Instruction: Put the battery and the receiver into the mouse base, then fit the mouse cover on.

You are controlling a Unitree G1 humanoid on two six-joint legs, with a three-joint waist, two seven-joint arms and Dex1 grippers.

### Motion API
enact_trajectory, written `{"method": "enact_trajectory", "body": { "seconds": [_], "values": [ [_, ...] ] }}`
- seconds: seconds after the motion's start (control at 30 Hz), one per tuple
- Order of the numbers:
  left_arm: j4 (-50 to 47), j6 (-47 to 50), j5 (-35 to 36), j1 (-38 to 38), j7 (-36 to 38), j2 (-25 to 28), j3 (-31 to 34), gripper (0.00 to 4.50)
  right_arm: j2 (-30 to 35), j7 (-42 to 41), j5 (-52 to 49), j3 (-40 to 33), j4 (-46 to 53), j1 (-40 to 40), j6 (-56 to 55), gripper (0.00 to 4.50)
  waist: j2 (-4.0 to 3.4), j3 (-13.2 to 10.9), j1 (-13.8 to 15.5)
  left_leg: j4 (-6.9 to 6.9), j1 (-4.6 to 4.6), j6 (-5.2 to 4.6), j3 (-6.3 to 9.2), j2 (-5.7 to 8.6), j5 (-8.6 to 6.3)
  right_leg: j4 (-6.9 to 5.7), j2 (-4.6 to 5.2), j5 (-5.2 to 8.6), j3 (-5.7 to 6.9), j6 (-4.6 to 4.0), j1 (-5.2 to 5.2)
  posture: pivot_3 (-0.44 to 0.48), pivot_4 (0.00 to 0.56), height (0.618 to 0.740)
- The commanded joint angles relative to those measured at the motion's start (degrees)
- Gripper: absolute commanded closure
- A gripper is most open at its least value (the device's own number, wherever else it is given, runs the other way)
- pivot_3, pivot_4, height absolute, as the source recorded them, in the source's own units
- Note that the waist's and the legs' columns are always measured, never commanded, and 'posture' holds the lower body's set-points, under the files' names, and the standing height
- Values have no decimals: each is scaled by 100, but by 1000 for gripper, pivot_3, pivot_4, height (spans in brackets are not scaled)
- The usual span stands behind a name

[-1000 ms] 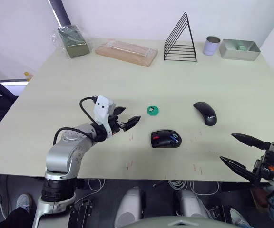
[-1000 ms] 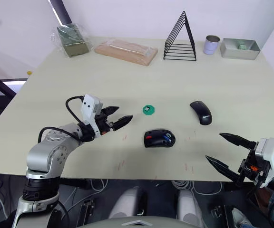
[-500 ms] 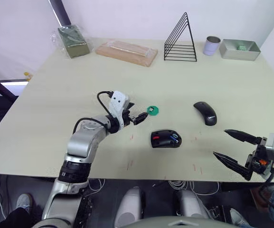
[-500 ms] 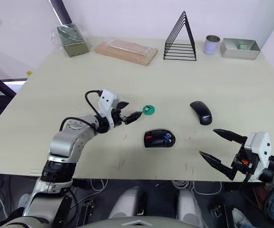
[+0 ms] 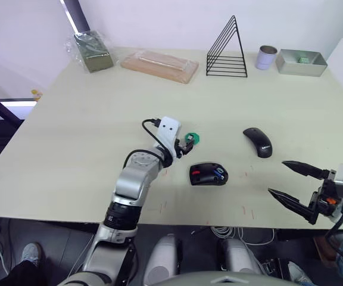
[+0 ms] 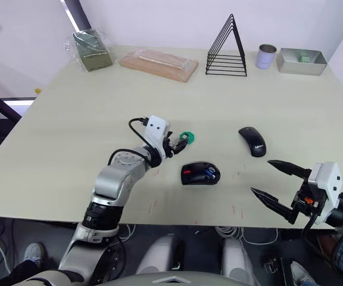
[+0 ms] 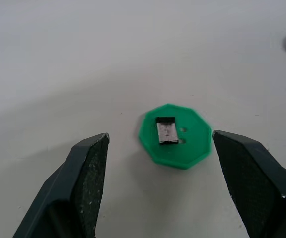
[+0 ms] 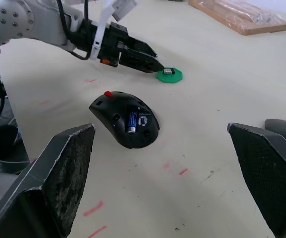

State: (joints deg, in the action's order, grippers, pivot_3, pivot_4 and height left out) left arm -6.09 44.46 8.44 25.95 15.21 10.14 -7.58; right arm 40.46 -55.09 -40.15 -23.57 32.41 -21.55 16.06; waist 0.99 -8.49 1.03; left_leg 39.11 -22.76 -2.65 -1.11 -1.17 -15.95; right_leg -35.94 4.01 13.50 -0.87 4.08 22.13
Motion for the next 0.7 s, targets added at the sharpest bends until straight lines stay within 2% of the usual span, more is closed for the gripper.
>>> {"method": "enact_trajectory", "body": {
  "seconds": [0.03, 0.17, 0.2, 0.27, 0.67, 0.7],
  "values": [
    [-114, -44, -110, 134, -131, -110, -85, 958, 19, -117, -140, -232, 21, -63, -43, 0, 0, 0, -6, 0, 0, 0, 1, 0, 0, 0, 0, 0, 0, 0, 0, 0, 150, 740],
    [-39, -61, -185, 137, -308, -277, -66, 958, 11, -100, -191, -233, 16, -39, -27, 0, 0, 0, -10, 0, 1, 0, 0, 0, 0, 0, -1, 1, 0, -1, 0, 0, 150, 740],
    [-8, -71, -198, 161, -335, -298, -54, 1496, 17, -84, -195, -230, 9, -19, -19, 0, 0, 0, -10, 0, 0, 0, 0, 0, 0, 0, -1, 1, -1, -1, 0, 0, 150, 740],
    [22, -52, -217, 195, -366, -337, -56, 2070, 25, -71, -204, -234, 10, -19, -4, 0, 0, 0, -10, 0, 1, 0, 0, 0, 0, 0, -1, 1, -1, -2, 0, 0, 150, 740],
    [69, 2, -251, 129, -505, -507, -58, 2070, 63, -69, -260, -289, 43, -43, 82, 0, 0, 0, -7, 0, 0, 0, 1, 0, 0, 0, 0, 5, -1, -9, 0, 0, 150, 740],
    [76, 2, -252, 142, -516, -521, -53, 2343, 65, -71, -268, -299, 47, -45, 94, 0, 0, 0, -5, 0, 0, 0, 1, 0, 0, 0, 0, 5, -1, -9, 0, 0, 150, 740]
  ]
}}
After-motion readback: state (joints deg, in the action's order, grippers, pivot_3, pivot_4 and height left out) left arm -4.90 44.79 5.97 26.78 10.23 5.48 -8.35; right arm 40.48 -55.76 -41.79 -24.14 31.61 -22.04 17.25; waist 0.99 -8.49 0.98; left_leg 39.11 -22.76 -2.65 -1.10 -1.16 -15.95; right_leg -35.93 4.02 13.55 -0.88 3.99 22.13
